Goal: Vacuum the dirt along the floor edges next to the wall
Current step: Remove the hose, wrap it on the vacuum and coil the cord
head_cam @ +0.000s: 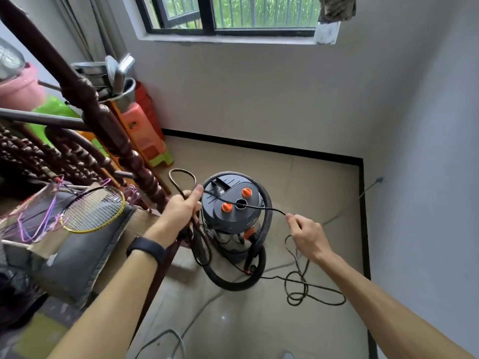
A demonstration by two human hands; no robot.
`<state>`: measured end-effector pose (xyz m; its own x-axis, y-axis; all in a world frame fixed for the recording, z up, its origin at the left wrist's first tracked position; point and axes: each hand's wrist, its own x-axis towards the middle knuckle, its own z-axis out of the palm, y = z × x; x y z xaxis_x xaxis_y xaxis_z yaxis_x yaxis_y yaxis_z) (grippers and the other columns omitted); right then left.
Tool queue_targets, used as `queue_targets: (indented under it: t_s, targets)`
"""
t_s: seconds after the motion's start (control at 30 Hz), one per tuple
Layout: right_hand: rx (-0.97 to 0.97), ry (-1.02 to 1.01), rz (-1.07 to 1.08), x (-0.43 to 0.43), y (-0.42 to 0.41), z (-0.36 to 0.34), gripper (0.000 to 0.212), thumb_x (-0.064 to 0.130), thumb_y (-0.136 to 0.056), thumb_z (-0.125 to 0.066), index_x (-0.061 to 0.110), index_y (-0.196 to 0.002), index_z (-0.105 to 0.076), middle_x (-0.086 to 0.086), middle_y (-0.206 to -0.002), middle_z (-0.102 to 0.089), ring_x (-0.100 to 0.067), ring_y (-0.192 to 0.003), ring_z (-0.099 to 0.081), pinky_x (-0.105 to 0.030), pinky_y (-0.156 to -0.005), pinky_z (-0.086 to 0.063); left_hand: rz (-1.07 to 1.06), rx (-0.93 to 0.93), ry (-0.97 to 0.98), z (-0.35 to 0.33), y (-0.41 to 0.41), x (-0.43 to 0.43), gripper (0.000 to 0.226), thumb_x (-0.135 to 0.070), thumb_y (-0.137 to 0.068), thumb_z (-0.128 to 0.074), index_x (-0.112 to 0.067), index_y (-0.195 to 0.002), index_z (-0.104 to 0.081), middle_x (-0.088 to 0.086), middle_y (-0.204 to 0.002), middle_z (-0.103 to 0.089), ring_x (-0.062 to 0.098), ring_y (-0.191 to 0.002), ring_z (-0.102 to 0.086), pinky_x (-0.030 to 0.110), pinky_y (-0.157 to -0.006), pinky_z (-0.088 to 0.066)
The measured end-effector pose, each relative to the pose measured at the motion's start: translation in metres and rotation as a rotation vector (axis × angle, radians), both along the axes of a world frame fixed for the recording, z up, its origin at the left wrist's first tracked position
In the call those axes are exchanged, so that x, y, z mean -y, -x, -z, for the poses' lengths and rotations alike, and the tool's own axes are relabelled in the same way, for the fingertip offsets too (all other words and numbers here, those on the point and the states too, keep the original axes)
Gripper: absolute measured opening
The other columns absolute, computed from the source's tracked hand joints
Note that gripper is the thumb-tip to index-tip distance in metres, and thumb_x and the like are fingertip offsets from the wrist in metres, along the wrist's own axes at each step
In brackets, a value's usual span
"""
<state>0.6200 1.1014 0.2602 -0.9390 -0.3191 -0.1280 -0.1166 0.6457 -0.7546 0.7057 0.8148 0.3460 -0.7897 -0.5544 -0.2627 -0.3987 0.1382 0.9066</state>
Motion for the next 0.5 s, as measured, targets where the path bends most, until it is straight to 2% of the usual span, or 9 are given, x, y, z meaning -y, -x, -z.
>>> queue_targets:
  t_s: [0.07, 0.1, 0.17, 0.23, 0.27, 0.33, 0.4, 0.47, 0.5]
  targets:
    - [-0.035, 0.083, -0.134, 0.030, -0.006, -0.033, 0.050, 0.037, -0.108, -0.048, 0.015, -0.064, -0.041, 0.004, -0.055, -0.048, -0.008, -0.049, -0.044, -0.026, -0.053, -0.033, 0.182, 0.120, 0.084, 0.005, -0.001, -0.027, 0.043, -0.047, -0.097, -0.058, -0.011, -0.073, -0.061, -0.002, -0.055, -0.057, 0.008, -0.039, -0.042, 0.021, -0.044, -0.038]
    - [-0.043, 0.103, -0.233, 0.041, -0.010, -0.049, 0.048, 0.037, -0.108, -0.049, 0.016, -0.065, -0.046, 0.004, -0.057, -0.052, -0.006, -0.051, -0.047, -0.026, -0.055, -0.037, 0.258, 0.136, 0.039, 0.009, -0.001, -0.040, 0.043, -0.048, -0.097, -0.057, -0.011, -0.076, -0.065, 0.000, -0.057, -0.062, 0.010, -0.040, -0.041, 0.023, -0.044, -0.037]
    - [-0.032, 0.082, -0.437, 0.056, -0.016, -0.074, 0.041, 0.040, -0.107, -0.048, 0.018, -0.077, -0.063, 0.003, -0.070, -0.066, -0.011, -0.065, -0.061, -0.031, -0.066, -0.049, 0.308, 0.079, -0.191, 0.015, 0.001, -0.065, 0.033, -0.034, -0.102, -0.053, -0.009, -0.087, -0.069, 0.005, -0.067, -0.068, 0.012, -0.040, -0.040, 0.024, -0.043, -0.036]
    - [-0.007, 0.017, -0.554, 0.060, -0.016, -0.086, 0.038, 0.044, -0.107, -0.046, 0.021, -0.094, -0.073, 0.003, -0.085, -0.074, -0.016, -0.080, -0.068, -0.035, -0.078, -0.055, 0.227, 0.013, -0.410, 0.017, 0.003, -0.085, 0.026, -0.010, -0.103, -0.045, -0.007, -0.088, -0.065, 0.002, -0.061, -0.059, 0.012, -0.041, -0.042, 0.024, -0.042, -0.036]
    - [0.016, 0.003, -0.575, 0.059, -0.014, -0.089, 0.038, 0.046, -0.107, -0.045, 0.023, -0.099, -0.075, 0.005, -0.089, -0.075, -0.016, -0.084, -0.070, -0.035, -0.082, -0.057, 0.173, -0.019, -0.503, 0.017, 0.004, -0.092, 0.024, -0.005, -0.101, -0.043, -0.005, -0.089, -0.064, 0.003, -0.061, -0.056, 0.012, -0.043, -0.044, 0.024, -0.043, -0.037]
    - [0.075, 0.001, -0.571, 0.056, -0.010, -0.091, 0.041, 0.050, -0.106, -0.046, 0.025, -0.099, -0.077, 0.006, -0.090, -0.076, -0.015, -0.086, -0.072, -0.038, -0.085, -0.058, 0.079, -0.071, -0.684, 0.018, 0.004, -0.093, 0.022, -0.009, -0.095, -0.044, -0.005, -0.097, -0.065, 0.004, -0.071, -0.059, 0.012, -0.051, -0.050, 0.026, -0.049, -0.037]
    - [0.098, -0.037, -0.567, 0.050, -0.007, -0.087, 0.044, 0.051, -0.105, -0.046, 0.022, -0.089, -0.076, 0.001, -0.082, -0.073, -0.018, -0.079, -0.071, -0.037, -0.078, -0.056, 0.011, -0.105, -0.820, 0.019, 0.003, -0.082, 0.026, -0.024, -0.089, -0.046, -0.011, -0.098, -0.066, 0.004, -0.082, -0.065, 0.015, -0.063, -0.052, 0.029, -0.055, -0.035]
    - [0.081, -0.135, -0.599, 0.044, -0.008, -0.078, 0.049, 0.052, -0.104, -0.048, 0.017, -0.079, -0.071, -0.005, -0.076, -0.070, -0.020, -0.070, -0.064, -0.034, -0.067, -0.049, 0.011, -0.099, -0.759, 0.018, 0.004, -0.074, 0.025, -0.036, -0.094, -0.049, -0.016, -0.089, -0.064, -0.002, -0.078, -0.062, 0.014, -0.066, -0.050, 0.029, -0.058, -0.033]
    - [0.094, -0.141, -0.612, 0.041, -0.010, -0.074, 0.050, 0.053, -0.104, -0.050, 0.017, -0.074, -0.068, -0.003, -0.072, -0.068, -0.017, -0.065, -0.060, -0.032, -0.064, -0.046, 0.038, -0.086, -0.623, 0.016, 0.005, -0.074, 0.028, -0.038, -0.099, -0.049, -0.018, -0.084, -0.062, -0.005, -0.069, -0.057, 0.013, -0.063, -0.046, 0.027, -0.058, -0.033]
